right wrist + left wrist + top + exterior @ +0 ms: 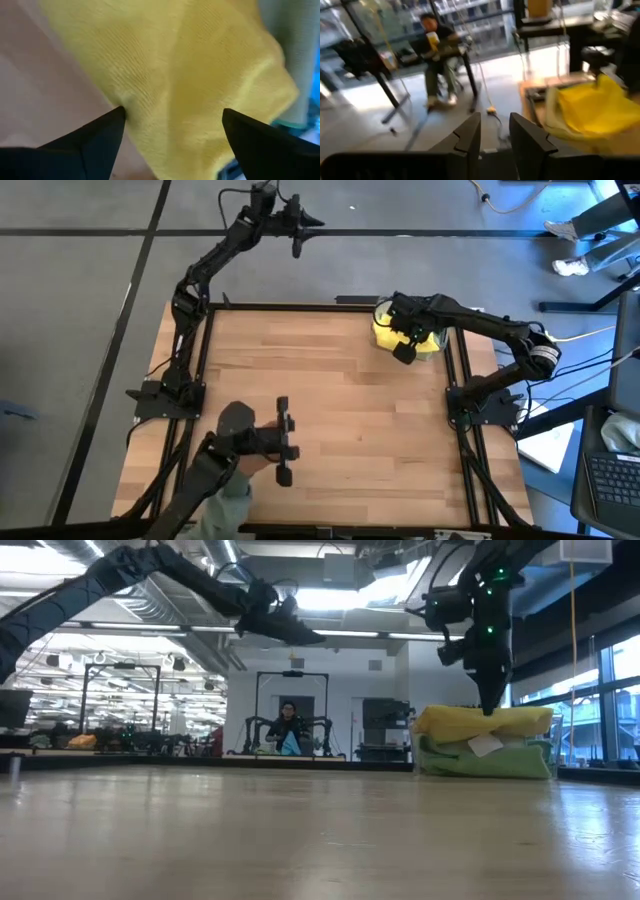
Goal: Fold microfiber towels
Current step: Put the yellow cloth into the transparent bin
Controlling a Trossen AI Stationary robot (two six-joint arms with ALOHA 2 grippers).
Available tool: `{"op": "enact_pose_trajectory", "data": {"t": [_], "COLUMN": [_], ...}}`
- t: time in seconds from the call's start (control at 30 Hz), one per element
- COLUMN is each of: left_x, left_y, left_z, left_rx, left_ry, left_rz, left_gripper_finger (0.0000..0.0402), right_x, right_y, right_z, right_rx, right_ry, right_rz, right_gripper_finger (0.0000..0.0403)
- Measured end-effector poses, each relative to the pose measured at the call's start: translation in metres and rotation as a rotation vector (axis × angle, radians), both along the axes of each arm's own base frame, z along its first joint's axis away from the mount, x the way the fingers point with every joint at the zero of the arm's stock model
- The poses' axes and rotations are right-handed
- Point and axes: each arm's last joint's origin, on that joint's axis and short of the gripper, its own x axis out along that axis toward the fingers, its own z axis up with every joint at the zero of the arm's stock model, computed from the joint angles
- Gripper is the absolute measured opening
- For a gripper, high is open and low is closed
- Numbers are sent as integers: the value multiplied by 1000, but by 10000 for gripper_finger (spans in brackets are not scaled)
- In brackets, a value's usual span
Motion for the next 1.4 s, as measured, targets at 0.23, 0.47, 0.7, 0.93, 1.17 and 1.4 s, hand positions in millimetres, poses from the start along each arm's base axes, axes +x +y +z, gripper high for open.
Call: {"op": "enact_pose_trajectory", "data": {"t": [0.23,0.47,0.7,0.93,1.17,1.4], "left_x": [12,18,18,25,33,32], "left_y": [-15,-17,-17,-23,-29,-24], "left_z": [-16,-34,-36,-39,-51,-47], "left_rx": [-107,-213,-219,-216,-206,-175], "left_ry": [99,134,139,134,146,113], "left_rz": [-9,45,46,-18,-38,-11], "left_gripper_finger": [64,55,55,55,55,55], "right_x": [-3,-2,6,22,19,21], "right_y": [-1,1,22,51,54,52], "right_z": [-3,-3,30,15,-10,-23], "right_rx": [-69,-30,-103,-162,-289,-313], "right_ry": [76,67,22,-23,81,61], "right_rz": [12,75,131,237,151,185], "right_gripper_finger": [335,335,333,323,322,322]}}
